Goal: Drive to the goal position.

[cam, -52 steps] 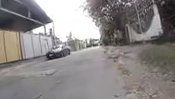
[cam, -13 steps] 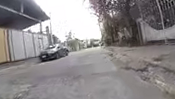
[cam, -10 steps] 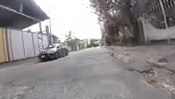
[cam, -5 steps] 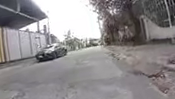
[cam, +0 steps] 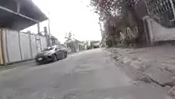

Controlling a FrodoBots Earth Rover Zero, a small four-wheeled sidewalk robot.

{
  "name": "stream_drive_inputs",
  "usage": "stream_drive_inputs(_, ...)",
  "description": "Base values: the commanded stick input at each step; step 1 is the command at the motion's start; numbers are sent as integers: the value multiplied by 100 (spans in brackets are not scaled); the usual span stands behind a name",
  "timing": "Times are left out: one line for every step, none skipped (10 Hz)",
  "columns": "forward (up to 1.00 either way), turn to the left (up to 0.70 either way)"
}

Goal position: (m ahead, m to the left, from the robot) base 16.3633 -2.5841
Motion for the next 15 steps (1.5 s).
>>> stream_drive_inputs(67,0)
stream_drive_inputs(67,0)
stream_drive_inputs(67,0)
stream_drive_inputs(67,0)
stream_drive_inputs(67,-7)
stream_drive_inputs(67,-28)
stream_drive_inputs(67,-12)
stream_drive_inputs(67,0)
stream_drive_inputs(67,0)
stream_drive_inputs(67,0)
stream_drive_inputs(67,-20)
stream_drive_inputs(67,-34)
stream_drive_inputs(67,-16)
stream_drive_inputs(67,0)
stream_drive_inputs(67,0)
